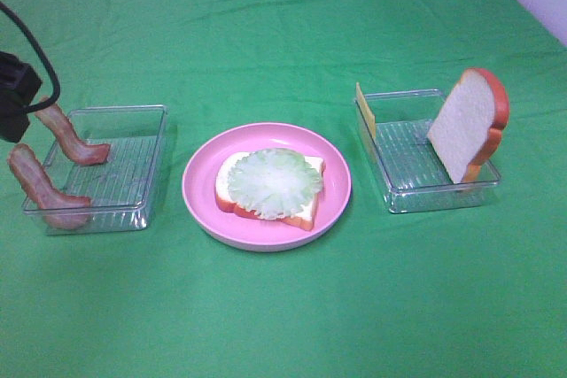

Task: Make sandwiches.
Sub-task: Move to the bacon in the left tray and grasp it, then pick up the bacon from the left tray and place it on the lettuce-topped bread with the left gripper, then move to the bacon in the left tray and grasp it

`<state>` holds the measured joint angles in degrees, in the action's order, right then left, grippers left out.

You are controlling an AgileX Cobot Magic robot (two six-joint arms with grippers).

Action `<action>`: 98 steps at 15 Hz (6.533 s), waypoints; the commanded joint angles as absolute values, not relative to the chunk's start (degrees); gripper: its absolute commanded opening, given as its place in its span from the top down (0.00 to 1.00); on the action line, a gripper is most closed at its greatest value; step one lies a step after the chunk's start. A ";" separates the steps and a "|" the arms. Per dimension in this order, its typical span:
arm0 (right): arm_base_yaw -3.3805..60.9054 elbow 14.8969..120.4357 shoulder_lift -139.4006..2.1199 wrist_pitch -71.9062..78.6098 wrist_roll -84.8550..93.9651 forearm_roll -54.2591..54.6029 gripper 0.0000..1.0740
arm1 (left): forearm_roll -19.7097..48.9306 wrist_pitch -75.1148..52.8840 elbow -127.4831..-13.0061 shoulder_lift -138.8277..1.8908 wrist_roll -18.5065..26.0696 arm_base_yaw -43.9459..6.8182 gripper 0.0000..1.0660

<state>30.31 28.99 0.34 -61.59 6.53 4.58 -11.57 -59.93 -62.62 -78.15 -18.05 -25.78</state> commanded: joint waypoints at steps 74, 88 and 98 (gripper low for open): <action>30.31 28.93 1.20 -60.73 5.56 3.72 0.33 | 76.32 -37.70 -71.85 -119.12 47.15 -19.88 1.00; 30.31 28.93 1.20 -60.73 5.56 3.72 0.33 | 52.77 -39.71 -71.85 -103.99 25.55 -9.97 0.23; 30.31 28.93 1.20 -60.73 5.56 3.72 0.33 | 8.94 -43.49 -71.96 -96.03 -5.04 -0.92 0.25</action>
<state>30.31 28.99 0.34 -61.31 5.96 4.18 9.85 -43.66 -71.73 -95.91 -3.61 -0.97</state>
